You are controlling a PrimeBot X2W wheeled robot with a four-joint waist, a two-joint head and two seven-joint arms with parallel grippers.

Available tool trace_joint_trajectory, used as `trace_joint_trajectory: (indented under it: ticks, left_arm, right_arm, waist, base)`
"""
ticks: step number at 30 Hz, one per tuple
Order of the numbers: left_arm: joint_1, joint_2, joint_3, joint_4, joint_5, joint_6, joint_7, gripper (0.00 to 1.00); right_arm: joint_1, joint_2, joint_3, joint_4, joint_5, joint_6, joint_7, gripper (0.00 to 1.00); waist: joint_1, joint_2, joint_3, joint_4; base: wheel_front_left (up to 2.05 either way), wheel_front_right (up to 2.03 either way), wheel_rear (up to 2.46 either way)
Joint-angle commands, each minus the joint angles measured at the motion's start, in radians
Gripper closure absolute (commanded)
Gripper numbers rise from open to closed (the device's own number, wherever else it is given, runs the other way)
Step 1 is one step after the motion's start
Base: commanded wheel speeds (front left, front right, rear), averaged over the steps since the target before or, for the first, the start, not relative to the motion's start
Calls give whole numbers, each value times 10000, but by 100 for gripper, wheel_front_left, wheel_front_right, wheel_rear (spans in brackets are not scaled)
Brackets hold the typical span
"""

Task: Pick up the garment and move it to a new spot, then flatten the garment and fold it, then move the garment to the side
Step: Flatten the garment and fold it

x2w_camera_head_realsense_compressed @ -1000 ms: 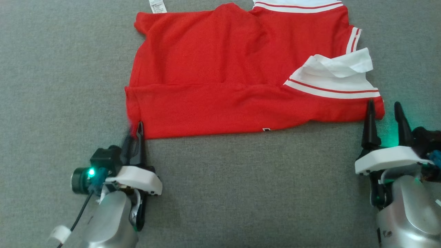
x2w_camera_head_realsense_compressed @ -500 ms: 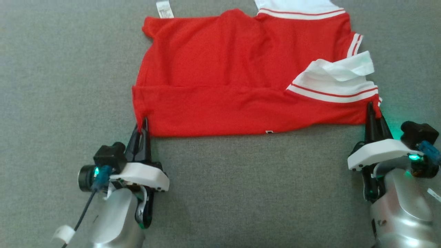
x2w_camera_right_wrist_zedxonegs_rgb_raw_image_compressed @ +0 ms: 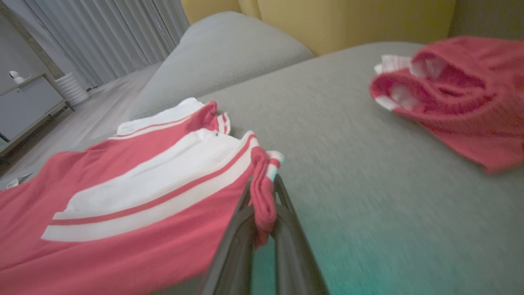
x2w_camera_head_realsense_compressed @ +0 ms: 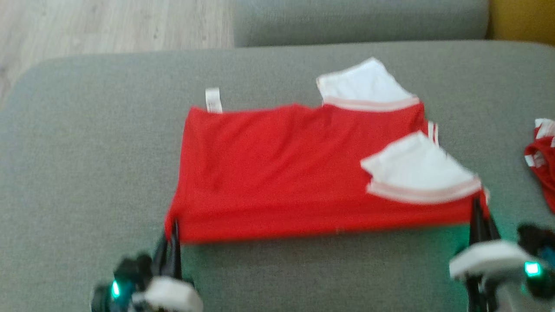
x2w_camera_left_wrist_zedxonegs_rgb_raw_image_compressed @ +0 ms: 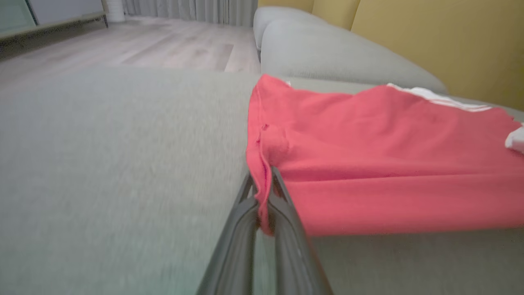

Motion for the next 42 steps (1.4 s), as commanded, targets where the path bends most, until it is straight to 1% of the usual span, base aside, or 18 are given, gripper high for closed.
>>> trace_joint_trajectory:
  ticks: [1,2,3,4,5,6,8,10,12,14,18,22,24,26,29,33,36,42]
  left_arm:
    - [-238,186,378,-211,-104,21,-53,100]
    - [-84,185,266,-160,-198,48,-53,100]
    - [10,185,145,-140,-277,78,-53,100]
    - [51,184,57,-158,-346,118,-53,64]
    - [46,184,-13,-191,-393,166,-53,5]
    - [-7,184,-87,-237,-442,217,-53,0]
    - [-278,183,-170,-382,-421,284,-53,0]
    - [-731,190,-192,-418,-218,225,-53,0]
    - [-1426,375,-204,-267,-28,53,-53,0]
    - [-2316,667,-264,65,88,-219,-21,0]
    - [-4359,1376,-457,954,77,-734,986,0]
    - [-5963,1986,-875,1777,-172,-981,2074,0]
    - [-6472,2203,-1131,2153,-459,-1014,2492,0]
    - [-6786,2394,-1672,2377,-888,-1021,2816,0]
    - [-7036,2683,-2384,2472,-1711,-1024,3019,0]
    - [-7147,3006,-3079,2387,-2732,-1025,2879,0]
    - [-7204,3175,-3544,2377,-3214,-1026,2727,0]
    - [-7502,3236,-4471,2450,-3954,-1026,2554,0]
  right_arm:
    - [-255,-283,104,-369,77,-9,-24,100]
    - [-51,-279,120,-422,148,-9,40,100]
    - [97,-271,148,-485,217,-9,98,93]
    - [201,-263,169,-561,268,-9,118,24]
    - [262,-257,177,-647,291,-9,120,0]
    - [279,-264,188,-752,265,-9,112,0]
    - [176,-263,190,-982,199,-9,96,0]
    - [-48,-269,239,-1221,84,-9,92,0]
    - [-365,-292,307,-1453,-43,-9,128,0]
    - [-731,-332,427,-1668,-137,-9,235,0]
    - [-1554,-470,824,-2009,-287,-9,511,0]
    - [-2282,-589,1225,-2166,-340,-9,674,0]
    - [-2540,-617,1401,-2173,-333,-9,696,0]
    - [-2716,-640,1564,-2152,-322,-9,691,0]
    - [-2839,-687,1685,-2066,-275,-9,636,0]
    - [-2886,-780,1680,-1892,-204,-9,544,0]
    - [-2919,-831,1667,-1802,-175,-9,487,0]
    - [-3267,-900,1838,-1719,-240,-9,547,0]
  waist:
    - [4,0,-124,15]
    - [4,0,-117,13]
    - [4,0,-76,7]
    - [4,0,-32,7]
    - [4,0,25,15]
    - [4,0,97,27]
    - [4,0,284,51]
    - [4,0,504,63]
    - [4,0,749,72]
    - [4,0,1021,81]
    - [4,0,1668,14]
    - [4,0,2254,-110]
    - [4,0,2479,-184]
    - [4,0,2650,-258]
    - [4,0,2793,-314]
    - [4,0,2877,-332]
    - [4,0,2948,-323]
    - [4,0,3199,-303]
  base:
    - [0,0,0]
    - [0,0,0]
    - [0,0,0]
    - [0,0,0]
    - [0,0,0]
    - [0,0,0]
    - [0,0,0]
    - [0,0,0]
    - [0,0,0]
    - [0,0,0]
    - [0,0,0]
    - [0,0,0]
    - [0,0,0]
    - [0,0,0]
    - [0,0,0]
    - [0,0,0]
    - [0,0,0]
    - [0,0,0]
